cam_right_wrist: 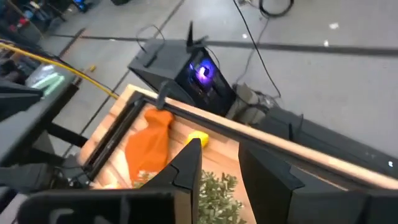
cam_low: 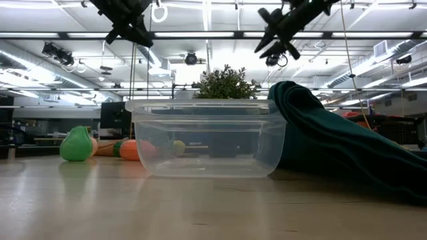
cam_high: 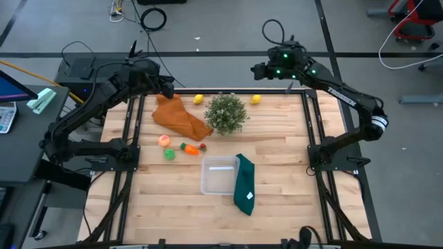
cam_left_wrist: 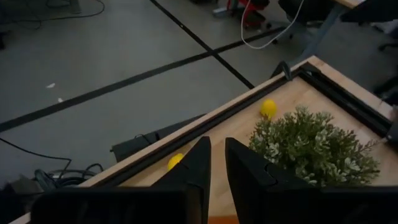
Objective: Pick and placing Produce into tupperware
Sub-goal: Put the right yellow lemon into the transparent bin
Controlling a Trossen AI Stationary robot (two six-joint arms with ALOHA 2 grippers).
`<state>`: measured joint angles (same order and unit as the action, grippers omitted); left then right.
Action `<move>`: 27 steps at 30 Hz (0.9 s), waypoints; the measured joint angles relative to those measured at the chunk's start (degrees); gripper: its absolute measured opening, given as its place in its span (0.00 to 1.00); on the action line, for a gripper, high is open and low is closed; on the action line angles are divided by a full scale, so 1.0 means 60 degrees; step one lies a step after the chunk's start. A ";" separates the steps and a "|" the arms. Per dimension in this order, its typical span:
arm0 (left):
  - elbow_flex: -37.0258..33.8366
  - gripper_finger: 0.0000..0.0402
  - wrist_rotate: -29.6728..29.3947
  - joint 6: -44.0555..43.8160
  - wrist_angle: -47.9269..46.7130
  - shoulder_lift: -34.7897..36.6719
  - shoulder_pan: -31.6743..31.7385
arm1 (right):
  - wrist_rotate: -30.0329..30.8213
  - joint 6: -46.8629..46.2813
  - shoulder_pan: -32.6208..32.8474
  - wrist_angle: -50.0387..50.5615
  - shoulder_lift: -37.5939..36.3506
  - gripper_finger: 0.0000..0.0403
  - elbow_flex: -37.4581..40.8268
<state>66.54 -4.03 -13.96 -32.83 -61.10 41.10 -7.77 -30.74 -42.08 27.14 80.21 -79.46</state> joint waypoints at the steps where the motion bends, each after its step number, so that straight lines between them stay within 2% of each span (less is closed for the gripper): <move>1: 0.0000 0.13 0.0003 0.0093 -0.0017 -0.0027 0.0000 | -0.0003 0.0095 -0.0008 -0.0010 0.0133 0.18 0.0000; 11: 0.0000 0.14 0.0017 0.0266 -0.0030 -0.0207 0.0000 | -0.0098 0.1173 -0.0249 -0.0105 0.1411 0.22 0.0004; 19: -0.0006 0.12 0.0014 0.0144 0.0012 -0.0338 -0.0004 | -0.2181 0.2408 -0.1019 -0.1238 0.2079 0.24 0.0004; 27: -0.0004 0.13 0.0013 -0.0777 -0.0001 -0.0336 -0.0004 | -0.2555 0.4197 -0.1748 -0.1246 0.2328 0.26 0.0004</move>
<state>66.52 -3.95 -18.62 -32.83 -63.11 41.08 -23.10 -5.56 -52.57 19.66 94.17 -79.44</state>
